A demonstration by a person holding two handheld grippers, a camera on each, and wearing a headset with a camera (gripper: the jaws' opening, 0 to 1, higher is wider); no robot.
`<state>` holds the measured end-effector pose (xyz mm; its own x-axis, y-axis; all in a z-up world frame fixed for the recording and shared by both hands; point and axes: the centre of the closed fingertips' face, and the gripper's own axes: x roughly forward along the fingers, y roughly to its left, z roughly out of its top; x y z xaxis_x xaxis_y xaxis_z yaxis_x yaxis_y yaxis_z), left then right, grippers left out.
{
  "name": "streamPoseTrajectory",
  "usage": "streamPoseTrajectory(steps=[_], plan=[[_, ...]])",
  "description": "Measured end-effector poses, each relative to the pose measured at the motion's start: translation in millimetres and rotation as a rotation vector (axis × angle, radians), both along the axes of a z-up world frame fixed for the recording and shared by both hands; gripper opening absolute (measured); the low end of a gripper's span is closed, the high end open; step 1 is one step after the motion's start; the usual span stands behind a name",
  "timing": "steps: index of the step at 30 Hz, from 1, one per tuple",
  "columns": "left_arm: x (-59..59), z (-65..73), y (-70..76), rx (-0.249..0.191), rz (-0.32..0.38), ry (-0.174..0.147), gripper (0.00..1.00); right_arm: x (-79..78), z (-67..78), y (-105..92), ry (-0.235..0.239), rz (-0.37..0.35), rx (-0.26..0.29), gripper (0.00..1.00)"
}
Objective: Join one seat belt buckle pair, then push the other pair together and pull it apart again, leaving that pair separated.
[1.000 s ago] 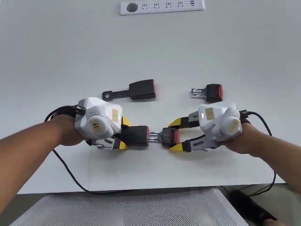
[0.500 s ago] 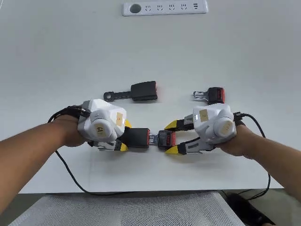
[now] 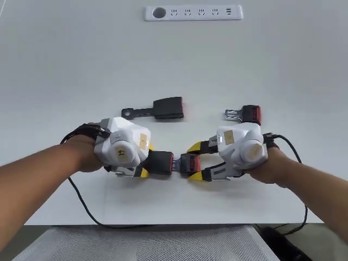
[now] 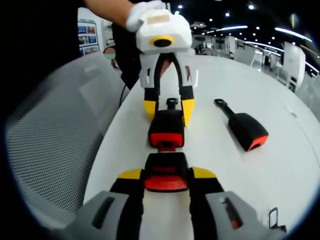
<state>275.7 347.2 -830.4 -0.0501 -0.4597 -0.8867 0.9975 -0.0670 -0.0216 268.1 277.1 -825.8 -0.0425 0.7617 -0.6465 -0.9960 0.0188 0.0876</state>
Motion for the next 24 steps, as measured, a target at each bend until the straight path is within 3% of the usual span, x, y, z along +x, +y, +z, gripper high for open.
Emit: streamPoseTrajectory(steps=[6, 11, 16, 19, 20, 24], plan=[[-0.2, 0.3, 0.5, -0.007, 0.022, 0.002, 0.32, 0.5, 0.1, 1.2, 0.000, -0.049, -0.005, 0.34], [-0.1, 0.8, 1.2, -0.024, 0.083, -0.004, 0.32, -0.6, 0.1, 1.8, 0.006, -0.121, 0.000, 0.34], [-1.2, 0.5, 0.0, -0.007, 0.031, -0.010, 0.32, 0.6, 0.2, 3.8, 0.009, -0.107, -0.012, 0.34], [-2.4, 0.1, -0.5, 0.004, 0.019, -0.013, 0.32, 1.0, 1.0, 16.7, 0.013, -0.087, -0.017, 0.34], [-2.1, 0.3, 1.4, 0.005, 0.020, -0.013, 0.32, 0.8, 1.2, 13.4, 0.005, -0.046, -0.036, 0.34], [-2.3, 0.4, 1.5, 0.009, 0.014, -0.015, 0.32, 3.7, 2.1, 11.0, 0.011, -0.074, -0.022, 0.34]])
